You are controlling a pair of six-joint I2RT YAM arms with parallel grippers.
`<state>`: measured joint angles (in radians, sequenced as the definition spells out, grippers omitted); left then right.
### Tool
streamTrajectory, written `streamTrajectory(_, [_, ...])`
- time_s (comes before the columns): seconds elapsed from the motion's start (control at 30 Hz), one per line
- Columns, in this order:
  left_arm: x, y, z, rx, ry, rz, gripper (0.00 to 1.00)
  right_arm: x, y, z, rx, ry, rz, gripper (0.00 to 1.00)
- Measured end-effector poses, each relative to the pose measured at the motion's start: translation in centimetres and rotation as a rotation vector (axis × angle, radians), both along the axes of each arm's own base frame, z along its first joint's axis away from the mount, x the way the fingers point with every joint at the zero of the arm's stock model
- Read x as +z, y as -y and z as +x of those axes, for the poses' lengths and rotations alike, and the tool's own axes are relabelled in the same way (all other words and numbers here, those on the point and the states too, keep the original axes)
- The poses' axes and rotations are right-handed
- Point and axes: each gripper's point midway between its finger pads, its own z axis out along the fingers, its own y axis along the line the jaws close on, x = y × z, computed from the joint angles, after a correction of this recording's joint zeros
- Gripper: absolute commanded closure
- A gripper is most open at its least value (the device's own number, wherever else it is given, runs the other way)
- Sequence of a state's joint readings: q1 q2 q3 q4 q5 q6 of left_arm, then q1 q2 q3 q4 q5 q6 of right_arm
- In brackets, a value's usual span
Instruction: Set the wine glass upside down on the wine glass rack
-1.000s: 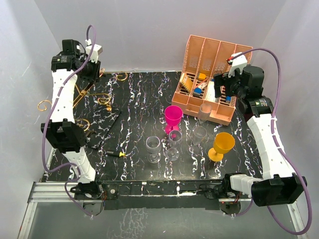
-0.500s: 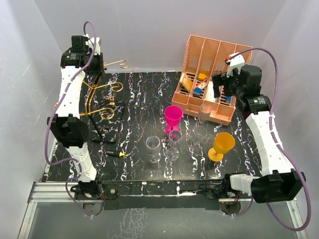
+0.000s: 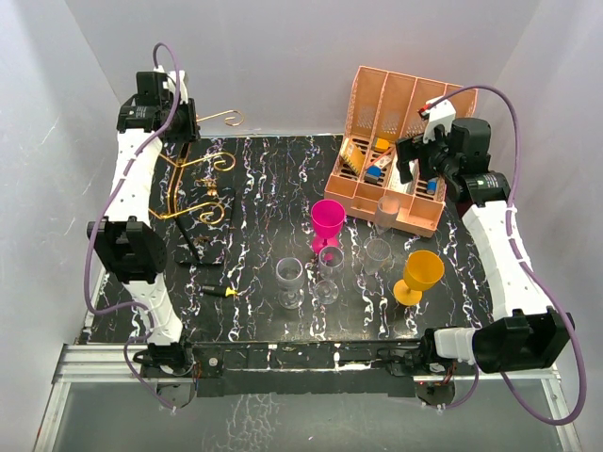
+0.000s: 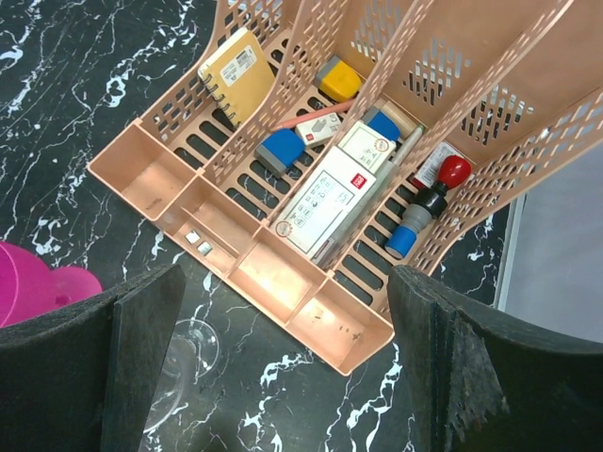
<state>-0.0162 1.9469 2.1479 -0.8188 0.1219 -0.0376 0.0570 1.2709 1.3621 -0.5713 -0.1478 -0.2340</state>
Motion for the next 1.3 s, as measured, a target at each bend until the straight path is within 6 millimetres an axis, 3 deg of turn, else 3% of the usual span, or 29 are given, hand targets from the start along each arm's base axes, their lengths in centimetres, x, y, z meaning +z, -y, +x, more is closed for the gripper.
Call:
streamTrajectory(0.23, [-1.4,0.0,-0.1,-0.003,-0.011,0.006,0.41,0.2,-1.3,-0.1,0.066,0.001,0.0,0.01])
streamTrajectory(0.4, [-0.4,-0.2,-0.7,-0.006,0.017,0.016,0.22,0.1,-3.0,-0.6,0.14,-0.004,-0.016,0.02])
streamTrajectory(0.53, [3.1,-0.1,-2.3,-0.024,0.103,0.024,0.04,-0.1,-4.3,-1.3,0.214,-0.009,-0.027,0.02])
streamTrajectory(0.73, [10.9,1.4,-6.0,-0.137,0.313,0.003,0.03,-2.1,-7.1,-3.4,0.369,-0.093,-0.059,0.02])
streamTrajectory(0.87, [13.2,4.4,-8.1,-0.296,0.372,-0.045,0.03,-3.6,-8.9,-4.6,0.45,-0.15,-0.081,0.02])
streamTrajectory(0.97, [12.6,7.6,-9.0,-0.416,0.357,-0.039,0.03,-3.9,-8.8,-4.9,0.444,-0.168,-0.091,0.02])
streamTrajectory(1.13, [9.4,12.6,-10.6,-0.589,0.296,-0.006,0.03,-4.7,-7.7,-5.1,0.395,-0.208,-0.121,0.02])
streamTrajectory(1.3, [8.1,13.0,-10.9,-0.62,0.269,0.017,0.03,-5.5,-6.7,-5.6,0.356,-0.251,-0.143,0.02])
